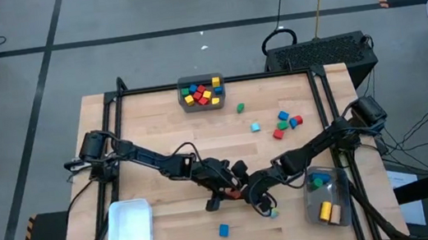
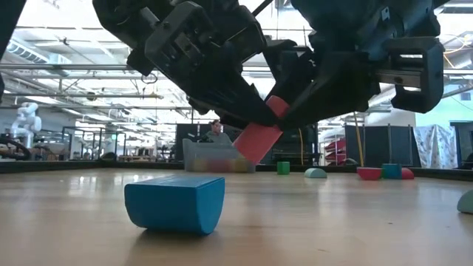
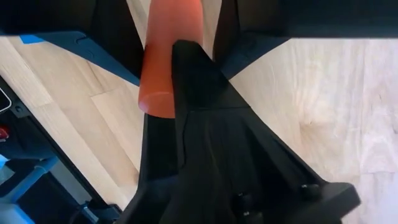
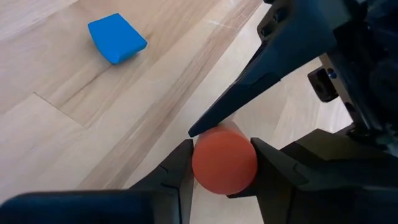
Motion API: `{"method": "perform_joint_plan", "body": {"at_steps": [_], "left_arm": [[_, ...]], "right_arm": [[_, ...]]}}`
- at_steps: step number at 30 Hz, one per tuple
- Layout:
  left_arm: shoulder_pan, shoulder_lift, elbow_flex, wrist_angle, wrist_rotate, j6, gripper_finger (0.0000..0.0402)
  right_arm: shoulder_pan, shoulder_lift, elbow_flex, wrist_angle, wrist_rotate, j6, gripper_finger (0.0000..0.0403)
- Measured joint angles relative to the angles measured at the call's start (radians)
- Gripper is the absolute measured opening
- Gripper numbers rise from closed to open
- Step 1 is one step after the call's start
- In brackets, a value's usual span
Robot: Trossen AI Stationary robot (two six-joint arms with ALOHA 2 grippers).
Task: Sort blocks by size
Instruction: Put the orange cylindrical block into the bottom black bin
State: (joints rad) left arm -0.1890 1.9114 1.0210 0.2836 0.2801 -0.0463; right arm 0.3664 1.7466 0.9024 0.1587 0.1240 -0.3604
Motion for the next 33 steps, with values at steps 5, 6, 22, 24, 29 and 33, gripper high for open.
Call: {"method": "perform_joint_plan", "body": {"at_steps": [5, 6, 22, 24, 29, 33], "left_arm": [[0.0, -0.003, 0.002, 0.002, -0.005, 0.0, 0.0184], [0.0, -0.003, 0.002, 0.002, -0.009, 0.0, 0.0185], [-0.001, -0.003, 0.002, -0.018, -0.102, -0.026, 0.0187], [-0.001, -0.003, 0.002, -0.024, -0.124, -0.026, 0.0187], [-0.001, -0.003, 0.002, -0.04, -0.198, -0.053, 0.0187], [-0.001, -0.003, 0.002, -0.04, -0.217, -0.053, 0.0187]], "right_arm": [[0.002, -0.036, 0.0, -0.063, 0.001, 0.043, 0.0112], [0.002, -0.051, 0.0, -0.083, 0.002, 0.052, 0.0112], [0.094, -0.393, -0.002, -0.661, 0.001, 0.488, 0.0112], [0.12, -0.439, -0.002, -0.702, 0.001, 0.546, 0.0112], [0.186, -0.56, -0.002, -0.819, 0.001, 0.717, 0.0112], [0.235, -0.635, -0.002, -0.913, 0.001, 0.872, 0.0118]]}}
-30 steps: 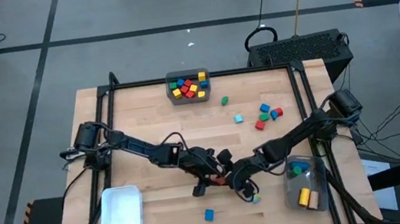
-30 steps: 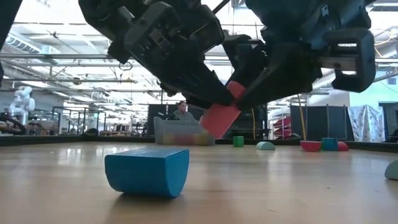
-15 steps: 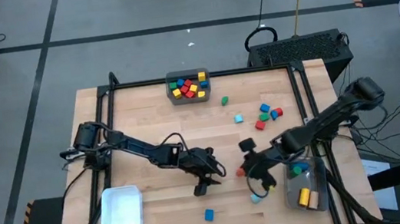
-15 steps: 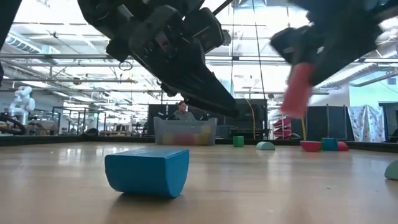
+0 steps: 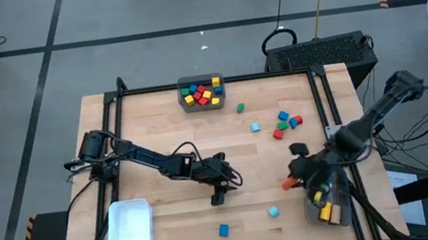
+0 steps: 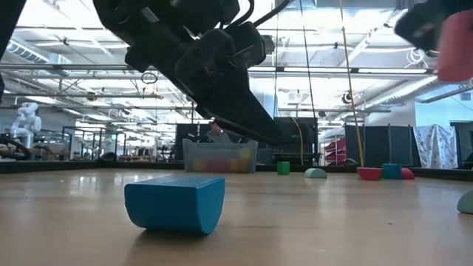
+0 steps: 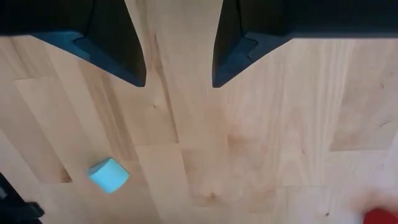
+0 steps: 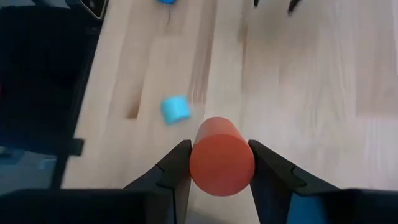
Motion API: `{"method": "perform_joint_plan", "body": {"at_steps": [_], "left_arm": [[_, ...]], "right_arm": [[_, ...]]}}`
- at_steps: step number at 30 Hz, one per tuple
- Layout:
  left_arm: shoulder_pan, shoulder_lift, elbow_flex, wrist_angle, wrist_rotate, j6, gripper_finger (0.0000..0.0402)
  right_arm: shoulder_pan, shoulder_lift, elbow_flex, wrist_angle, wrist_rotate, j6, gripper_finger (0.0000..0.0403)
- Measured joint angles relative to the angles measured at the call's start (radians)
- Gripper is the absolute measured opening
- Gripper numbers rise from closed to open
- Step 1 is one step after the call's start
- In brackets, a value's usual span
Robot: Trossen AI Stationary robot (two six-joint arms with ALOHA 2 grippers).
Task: Sort blocks by size
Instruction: Put the orange cylindrical block into the bottom black bin
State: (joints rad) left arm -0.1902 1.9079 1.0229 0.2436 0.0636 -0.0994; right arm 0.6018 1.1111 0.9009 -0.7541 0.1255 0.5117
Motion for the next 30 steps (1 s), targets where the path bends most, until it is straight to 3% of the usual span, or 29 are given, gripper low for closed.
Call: {"method": "perform_joint_plan", "body": {"at_steps": [8, 17, 24, 30], "left_arm": [[0.0, 0.0, 0.0, 0.0, -0.012, 0.001, 0.0187], [0.0, 0.001, 0.0, 0.0, -0.093, 0.01, 0.0187], [0.0, 0.002, 0.0, -0.013, -0.148, 0.025, 0.0187], [0.001, 0.002, 0.0, -0.014, -0.201, 0.037, 0.0187]], "right_arm": [[0.114, -0.055, 0.0, -0.164, -0.022, 0.285, 0.0114], [0.238, -0.054, 0.0, -0.188, -0.027, 0.522, 0.0115], [0.329, -0.005, 0.002, -0.222, -0.035, 0.702, 0.0119], [0.361, 0.075, 0.002, -0.273, -0.107, 0.817, 0.0131]]}}
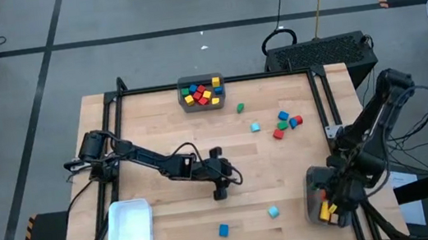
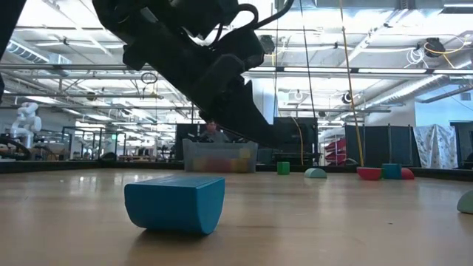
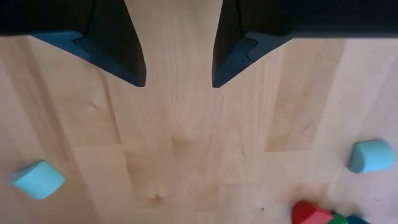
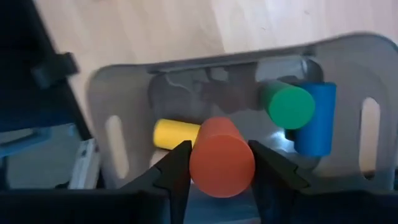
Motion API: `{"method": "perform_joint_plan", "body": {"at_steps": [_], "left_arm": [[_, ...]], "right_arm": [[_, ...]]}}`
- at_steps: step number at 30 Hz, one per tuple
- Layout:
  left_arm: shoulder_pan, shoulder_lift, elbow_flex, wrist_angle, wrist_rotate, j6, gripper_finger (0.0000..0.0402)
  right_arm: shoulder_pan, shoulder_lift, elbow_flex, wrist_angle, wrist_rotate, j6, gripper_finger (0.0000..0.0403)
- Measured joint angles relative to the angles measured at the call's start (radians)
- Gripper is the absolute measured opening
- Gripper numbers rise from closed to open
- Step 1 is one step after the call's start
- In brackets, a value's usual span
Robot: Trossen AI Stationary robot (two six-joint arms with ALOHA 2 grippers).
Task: Sort blocks by size
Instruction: Put the orange cylindrical block into the bottom black bin, then put the green half circle block into the white bin
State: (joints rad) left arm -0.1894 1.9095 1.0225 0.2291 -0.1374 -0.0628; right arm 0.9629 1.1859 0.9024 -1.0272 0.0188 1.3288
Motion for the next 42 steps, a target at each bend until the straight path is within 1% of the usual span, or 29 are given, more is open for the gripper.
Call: {"method": "perform_joint_plan", "body": {"at_steps": [3, 7, 9, 12, 16, 23, 28, 34, 39, 42], "left_arm": [[0.0, 0.0, 0.0, 0.0, -0.025, 0.0, 0.0187], [0.0, 0.0, 0.0, 0.0, -0.029, 0.018, 0.0187], [0.0, 0.0, 0.0, 0.0, -0.039, 0.049, 0.0187], [0.002, 0.0, -0.001, 0.0, -0.087, 0.094, 0.0187], [0.029, 0.0, -0.001, 0.017, -0.107, 0.099, 0.0187], [0.071, 0.0, -0.001, 0.059, -0.099, 0.069, 0.0187], [0.073, 0.0, -0.001, 0.059, -0.096, 0.066, 0.0187], [0.06, 0.0, -0.001, 0.003, -0.091, 0.016, 0.0187], [0.049, 0.0, -0.001, -0.035, -0.091, 0.014, 0.0187], [0.045, 0.0, -0.001, -0.031, -0.091, -0.007, 0.0187]], "right_arm": [[0.002, 0.03, 0.0, -0.008, 0.0, 0.023, 0.0145], [-0.003, 0.051, 0.0, -0.018, 0.004, 0.077, 0.0164], [-0.011, 0.055, 0.0, -0.042, 0.003, 0.137, 0.0171], [-0.034, 0.055, 0.0, -0.086, 0.002, 0.253, 0.0176], [-0.077, 0.055, 0.0, -0.123, 0.002, 0.357, 0.0177], [-0.167, 0.055, 0.0, -0.13, 0.002, 0.439, 0.0166], [-0.223, 0.055, 0.04, -0.169, 0.014, 0.419, 0.0151], [-0.272, 0.054, 0.197, -0.292, 0.113, 0.362, 0.0136], [-0.333, 0.054, 0.334, -0.386, 0.277, 0.356, 0.0129], [-0.399, 0.054, 0.373, -0.397, 0.369, 0.407, 0.0125]]}}
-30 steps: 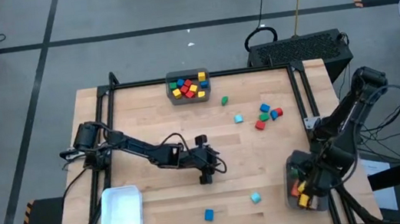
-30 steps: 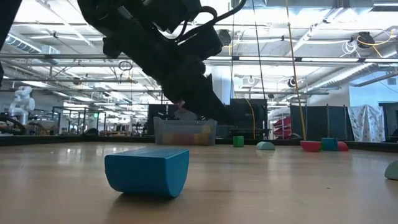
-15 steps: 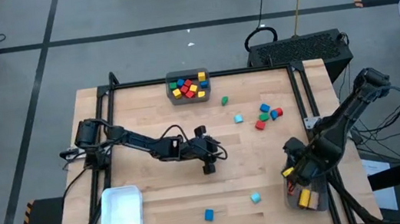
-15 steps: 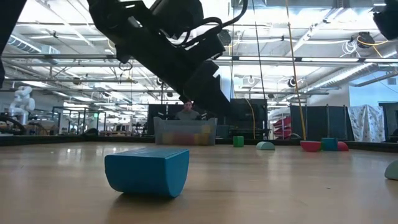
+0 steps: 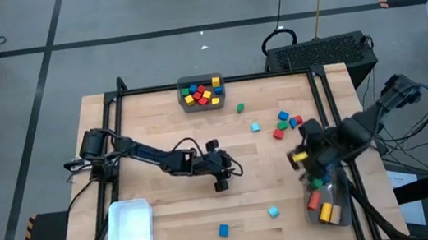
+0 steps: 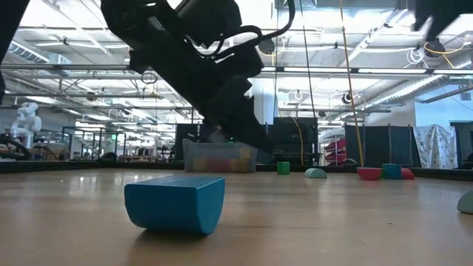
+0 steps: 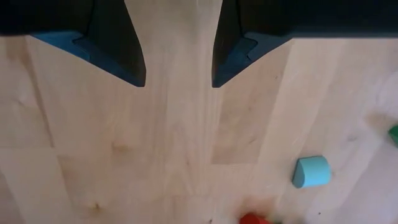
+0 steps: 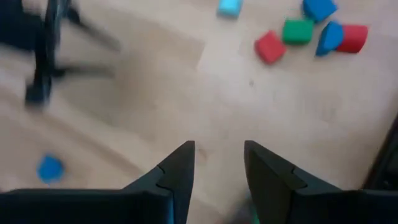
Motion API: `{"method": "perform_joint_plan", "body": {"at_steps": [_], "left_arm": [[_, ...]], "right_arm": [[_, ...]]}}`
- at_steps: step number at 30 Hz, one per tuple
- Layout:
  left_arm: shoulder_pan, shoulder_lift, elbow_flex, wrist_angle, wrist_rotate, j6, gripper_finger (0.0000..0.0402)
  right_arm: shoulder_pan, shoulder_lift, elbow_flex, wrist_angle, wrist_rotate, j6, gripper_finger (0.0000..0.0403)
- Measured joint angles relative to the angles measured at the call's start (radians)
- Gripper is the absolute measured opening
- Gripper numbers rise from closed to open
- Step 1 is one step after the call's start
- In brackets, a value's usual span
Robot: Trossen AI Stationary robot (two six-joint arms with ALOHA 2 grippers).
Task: Sort blocks by size
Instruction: Put the green half circle block into the white bin
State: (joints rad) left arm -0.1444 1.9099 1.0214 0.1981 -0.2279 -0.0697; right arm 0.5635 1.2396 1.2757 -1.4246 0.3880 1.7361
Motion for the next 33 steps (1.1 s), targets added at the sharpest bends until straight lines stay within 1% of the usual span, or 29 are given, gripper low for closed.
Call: {"method": "perform_joint_plan", "body": {"at_steps": [2, 6, 9, 13, 18, 21, 25, 28, 33], "left_arm": [[-0.001, 0.0, 0.0, 0.002, 0.0, -0.003, 0.0187], [0.001, 0.0, 0.0, 0.002, -0.001, -0.003, 0.0187], [0.008, 0.0, 0.0, 0.002, -0.006, -0.003, 0.0187], [0.025, 0.0, 0.0, 0.002, -0.009, -0.004, 0.0187], [0.061, 0.0, 0.0, 0.01, -0.009, -0.004, 0.0187], [0.106, 0.0, 0.0, 0.017, -0.007, -0.004, 0.0187], [0.196, 0.0, 0.0, 0.03, 0.089, -0.062, 0.0187], [0.267, 0.0, 0.0, 0.034, 0.109, -0.075, 0.0187], [0.361, 0.0, 0.006, 0.087, 0.141, -0.078, 0.0187]], "right_arm": [[-0.055, 0.001, 0.006, 0.008, 0.015, 0.012, 0.0122], [-0.163, 0.046, 0.007, 0.048, -0.021, -0.073, 0.012], [-0.211, 0.103, 0.007, 0.116, -0.074, -0.108, 0.012], [-0.245, 0.205, 0.007, 0.258, -0.122, -0.167, 0.012], [-0.296, 0.334, 0.006, 0.379, -0.28, -0.292, 0.012], [-0.329, 0.398, 0.006, 0.393, -0.336, -0.381, 0.012], [-0.385, 0.453, 0.006, 0.38, -0.395, -0.514, 0.012], [-0.432, 0.467, 0.006, 0.338, -0.394, -0.605, 0.012], [-0.544, 0.473, 0.006, 0.281, -0.373, -0.78, 0.012]]}}
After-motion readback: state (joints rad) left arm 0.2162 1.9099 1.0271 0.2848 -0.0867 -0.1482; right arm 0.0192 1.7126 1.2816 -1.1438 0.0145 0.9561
